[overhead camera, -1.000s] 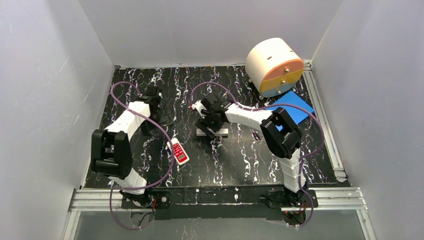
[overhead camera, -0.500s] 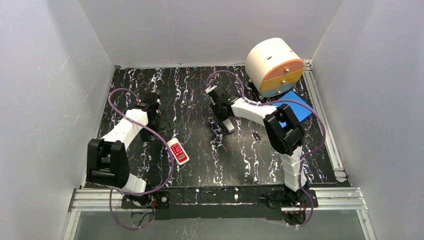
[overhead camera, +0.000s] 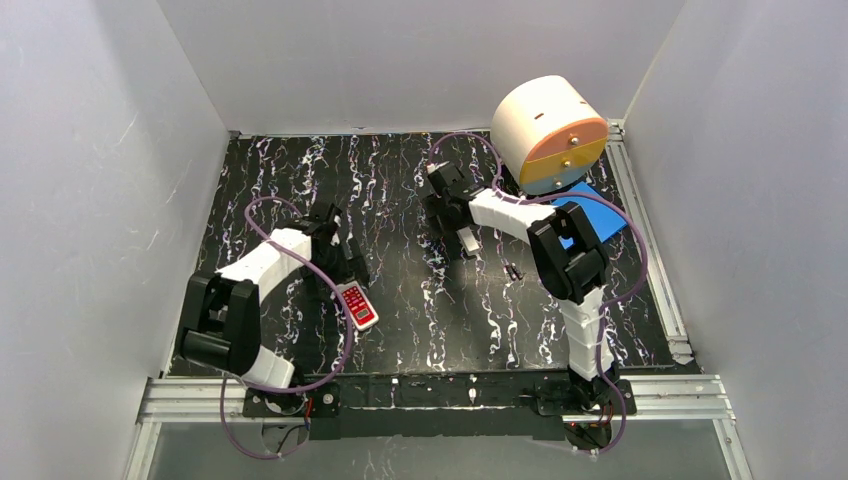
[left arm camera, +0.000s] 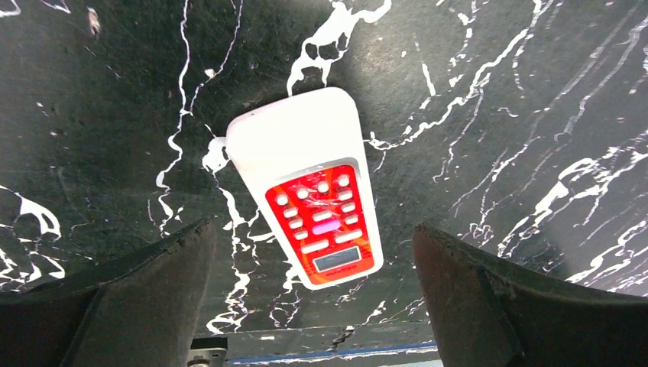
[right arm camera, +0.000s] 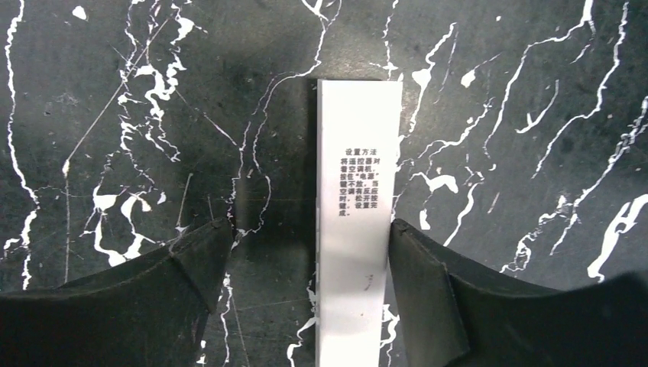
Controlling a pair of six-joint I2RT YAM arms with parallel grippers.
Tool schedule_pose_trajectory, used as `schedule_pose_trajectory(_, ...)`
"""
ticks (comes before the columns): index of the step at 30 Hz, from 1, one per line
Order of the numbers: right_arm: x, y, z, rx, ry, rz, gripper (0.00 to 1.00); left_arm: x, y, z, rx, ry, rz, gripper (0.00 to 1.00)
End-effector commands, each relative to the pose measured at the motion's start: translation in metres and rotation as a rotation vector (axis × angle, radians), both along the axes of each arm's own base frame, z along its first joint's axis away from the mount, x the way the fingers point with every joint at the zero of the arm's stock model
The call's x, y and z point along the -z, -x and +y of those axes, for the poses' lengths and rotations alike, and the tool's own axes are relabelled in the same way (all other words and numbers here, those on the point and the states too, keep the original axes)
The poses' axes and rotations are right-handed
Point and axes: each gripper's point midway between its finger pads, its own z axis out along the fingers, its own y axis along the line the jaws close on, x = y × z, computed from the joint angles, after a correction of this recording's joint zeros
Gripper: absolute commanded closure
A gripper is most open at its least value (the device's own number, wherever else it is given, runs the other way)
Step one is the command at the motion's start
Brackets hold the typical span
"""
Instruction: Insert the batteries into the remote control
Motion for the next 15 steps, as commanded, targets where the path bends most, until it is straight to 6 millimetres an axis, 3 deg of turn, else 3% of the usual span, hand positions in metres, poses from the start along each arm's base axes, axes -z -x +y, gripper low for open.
schedule_pose_trajectory(1,-0.027,-0.007,0.010,0.048,-0.109,-0.012,0.16,0.012,0.020,-0.007,-0.021,-0.035,0.117,0.03)
schedule_pose_trajectory(4,-0.048,-0.008,0.010,0.071,-0.178,-0.016,0.16,0.021,0.024,-0.007,-0.039,-0.119,0.184,0.09)
schedule_pose_trajectory(6,-0.060,-0.006,0.009,0.079,-0.217,-0.017,0.16,0.025,0.025,0.001,-0.065,-0.213,0.221,0.18)
schedule_pose_trajectory(11,-0.079,0.008,0.002,0.094,-0.267,-0.023,0.17,0.028,0.032,0.014,-0.099,-0.378,0.259,0.31)
schedule_pose_trajectory(15,-0.098,0.015,-0.001,0.103,-0.305,-0.040,0.18,0.032,0.033,0.010,-0.098,-0.344,0.216,0.55)
